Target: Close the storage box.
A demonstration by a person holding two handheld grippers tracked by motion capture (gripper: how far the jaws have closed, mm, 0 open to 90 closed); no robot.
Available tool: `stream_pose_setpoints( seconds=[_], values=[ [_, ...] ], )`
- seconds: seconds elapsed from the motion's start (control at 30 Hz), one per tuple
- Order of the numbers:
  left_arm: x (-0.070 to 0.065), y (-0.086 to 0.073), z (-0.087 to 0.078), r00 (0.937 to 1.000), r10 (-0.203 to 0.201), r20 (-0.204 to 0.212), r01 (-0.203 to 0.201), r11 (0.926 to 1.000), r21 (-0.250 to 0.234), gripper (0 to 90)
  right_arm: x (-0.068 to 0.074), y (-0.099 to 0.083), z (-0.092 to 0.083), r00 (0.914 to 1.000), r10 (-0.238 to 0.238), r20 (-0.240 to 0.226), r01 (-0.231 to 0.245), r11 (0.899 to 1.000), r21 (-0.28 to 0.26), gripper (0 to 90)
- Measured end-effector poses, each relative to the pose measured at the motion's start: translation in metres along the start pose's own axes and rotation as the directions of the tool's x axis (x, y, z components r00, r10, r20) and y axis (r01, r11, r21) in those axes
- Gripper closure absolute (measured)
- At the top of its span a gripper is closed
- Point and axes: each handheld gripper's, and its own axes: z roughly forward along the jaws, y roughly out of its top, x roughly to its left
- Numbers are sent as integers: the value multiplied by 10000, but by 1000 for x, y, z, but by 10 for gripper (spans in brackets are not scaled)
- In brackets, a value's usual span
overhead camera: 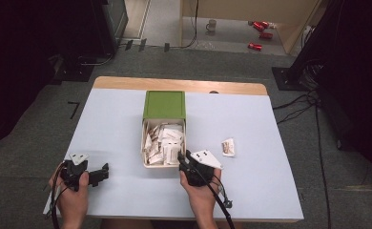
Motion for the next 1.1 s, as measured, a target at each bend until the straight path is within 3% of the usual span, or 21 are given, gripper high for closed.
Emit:
stream_pose_setpoints(
  seconds=[0.3,0.6,0.93,1.1],
  values=[
    [0,0,0,10000,5,0,-5,10000,6,0,-2,-8,12,9989,59,474,-83,9987,512,784],
    [0,0,0,10000,-21,2,21,10000,-13,0,6,-9,14,9924,92,1229,-136,9993,349,840],
    [0,0,0,10000,-13,2,13,10000,-3,0,8,2,15,9854,5,1705,-115,9979,635,868],
    [0,0,0,10000,-12,1,12,10000,0,0,10,7,17,9816,239,1896,-375,9970,684,867]
  ],
)
